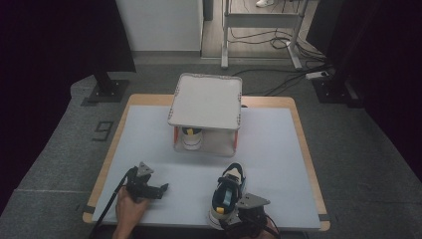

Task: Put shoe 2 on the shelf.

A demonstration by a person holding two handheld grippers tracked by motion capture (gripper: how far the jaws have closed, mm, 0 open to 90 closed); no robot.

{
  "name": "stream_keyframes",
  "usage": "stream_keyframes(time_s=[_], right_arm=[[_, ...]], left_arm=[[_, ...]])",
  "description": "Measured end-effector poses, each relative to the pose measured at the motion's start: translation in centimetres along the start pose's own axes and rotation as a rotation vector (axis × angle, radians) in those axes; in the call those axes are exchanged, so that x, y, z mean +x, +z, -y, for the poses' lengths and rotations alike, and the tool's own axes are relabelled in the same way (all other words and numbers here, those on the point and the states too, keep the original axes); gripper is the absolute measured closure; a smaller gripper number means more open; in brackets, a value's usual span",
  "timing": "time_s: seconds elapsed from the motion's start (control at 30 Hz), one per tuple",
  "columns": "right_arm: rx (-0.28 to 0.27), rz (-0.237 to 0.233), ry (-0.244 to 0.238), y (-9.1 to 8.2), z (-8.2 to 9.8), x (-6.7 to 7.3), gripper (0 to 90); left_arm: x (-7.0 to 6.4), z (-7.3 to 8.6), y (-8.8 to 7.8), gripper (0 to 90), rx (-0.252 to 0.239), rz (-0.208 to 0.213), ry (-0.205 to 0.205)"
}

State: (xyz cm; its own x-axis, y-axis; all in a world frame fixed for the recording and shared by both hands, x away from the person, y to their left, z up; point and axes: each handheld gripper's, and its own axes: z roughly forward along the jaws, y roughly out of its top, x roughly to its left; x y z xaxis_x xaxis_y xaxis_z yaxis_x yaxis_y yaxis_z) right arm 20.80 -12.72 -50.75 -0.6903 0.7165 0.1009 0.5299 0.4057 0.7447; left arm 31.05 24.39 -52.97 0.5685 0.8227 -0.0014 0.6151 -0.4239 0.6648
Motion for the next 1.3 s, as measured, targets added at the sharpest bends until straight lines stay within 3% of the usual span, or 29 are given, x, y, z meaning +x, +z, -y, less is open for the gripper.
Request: stream_keyframes(time_s=[0.53, 0.6, 0.8, 0.97, 1.07, 1.3], right_arm=[[0.002, 0.144, 0.078, -2.5, 1.1, -5.3, 0.0], [0.003, 0.144, 0.079, -2.7, 1.1, -5.4, 1.9], [-0.025, 0.070, 0.066, -2.0, 0.3, -4.7, 2.5], [-0.057, 0.063, 0.072, -1.0, -1.0, -4.4, 5.4], [-0.053, 0.073, 0.064, -0.4, -1.7, -4.1, 10.4], [-0.036, 0.085, 0.077, 0.3, -2.2, -4.2, 11.0]], left_arm=[[0.0, 0.0, 0.0, 0.0, 0.000, 0.000, 0.000], [0.0, 0.0, 0.0, 0.0, 0.000, 0.000, -0.001], [0.0, 0.0, 0.0, 0.0, 0.000, 0.000, -0.001], [0.0, 0.0, 0.0, 0.0, 0.000, 0.000, 0.000], [0.0, 0.0, 0.0, 0.0, 0.000, 0.000, 0.000], [0.0, 0.0, 0.0, 0.0, -0.001, 0.000, 0.000]])
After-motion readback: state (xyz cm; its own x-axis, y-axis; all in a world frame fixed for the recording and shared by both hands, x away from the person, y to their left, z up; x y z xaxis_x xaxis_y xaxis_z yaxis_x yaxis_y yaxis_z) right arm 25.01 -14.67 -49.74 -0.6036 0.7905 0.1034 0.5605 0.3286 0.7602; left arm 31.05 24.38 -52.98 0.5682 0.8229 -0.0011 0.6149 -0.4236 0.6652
